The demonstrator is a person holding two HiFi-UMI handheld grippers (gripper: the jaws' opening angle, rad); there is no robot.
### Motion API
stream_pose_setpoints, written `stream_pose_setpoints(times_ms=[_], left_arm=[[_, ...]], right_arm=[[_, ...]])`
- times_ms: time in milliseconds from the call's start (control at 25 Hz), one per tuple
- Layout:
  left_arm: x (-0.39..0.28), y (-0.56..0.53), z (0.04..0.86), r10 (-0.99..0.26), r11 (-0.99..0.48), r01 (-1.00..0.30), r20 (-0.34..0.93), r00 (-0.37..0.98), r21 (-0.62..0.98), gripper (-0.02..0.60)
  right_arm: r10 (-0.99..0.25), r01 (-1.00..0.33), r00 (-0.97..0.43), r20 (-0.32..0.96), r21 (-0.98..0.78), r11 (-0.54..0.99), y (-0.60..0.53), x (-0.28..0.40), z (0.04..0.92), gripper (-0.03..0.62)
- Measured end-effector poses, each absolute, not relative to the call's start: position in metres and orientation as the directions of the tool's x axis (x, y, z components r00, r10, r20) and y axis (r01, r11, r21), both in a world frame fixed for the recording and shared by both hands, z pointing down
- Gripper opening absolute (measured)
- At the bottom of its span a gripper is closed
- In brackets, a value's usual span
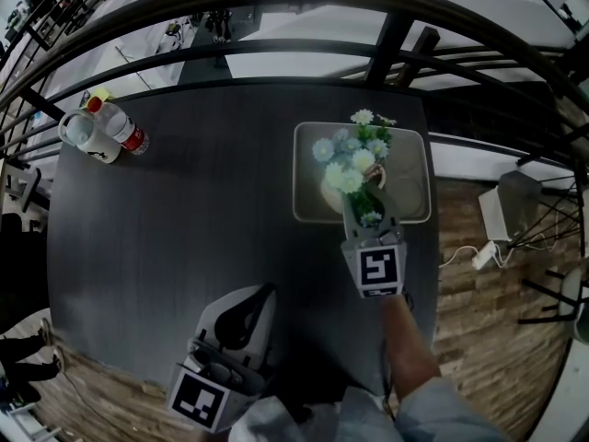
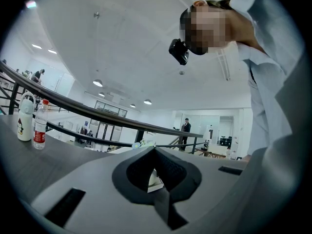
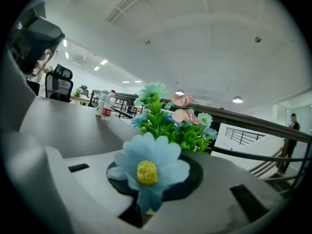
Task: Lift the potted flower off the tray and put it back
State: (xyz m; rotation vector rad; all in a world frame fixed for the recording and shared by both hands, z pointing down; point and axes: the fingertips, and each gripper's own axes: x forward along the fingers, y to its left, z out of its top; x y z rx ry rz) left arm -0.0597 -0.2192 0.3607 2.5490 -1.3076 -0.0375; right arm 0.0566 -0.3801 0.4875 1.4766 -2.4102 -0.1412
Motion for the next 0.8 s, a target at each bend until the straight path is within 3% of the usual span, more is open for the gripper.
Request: stream_pose_setpoints(times_ms=[800], left_arm=[[-0.029,-0.174,0.323,-0.810,-0.570,-0.798,0.030,0.586,0.197,-0.002]], right_arm=[[-0.889,-0.837,-0.438,0.131,0.302,0.457,-0.331,0.085,0.425,0.060]])
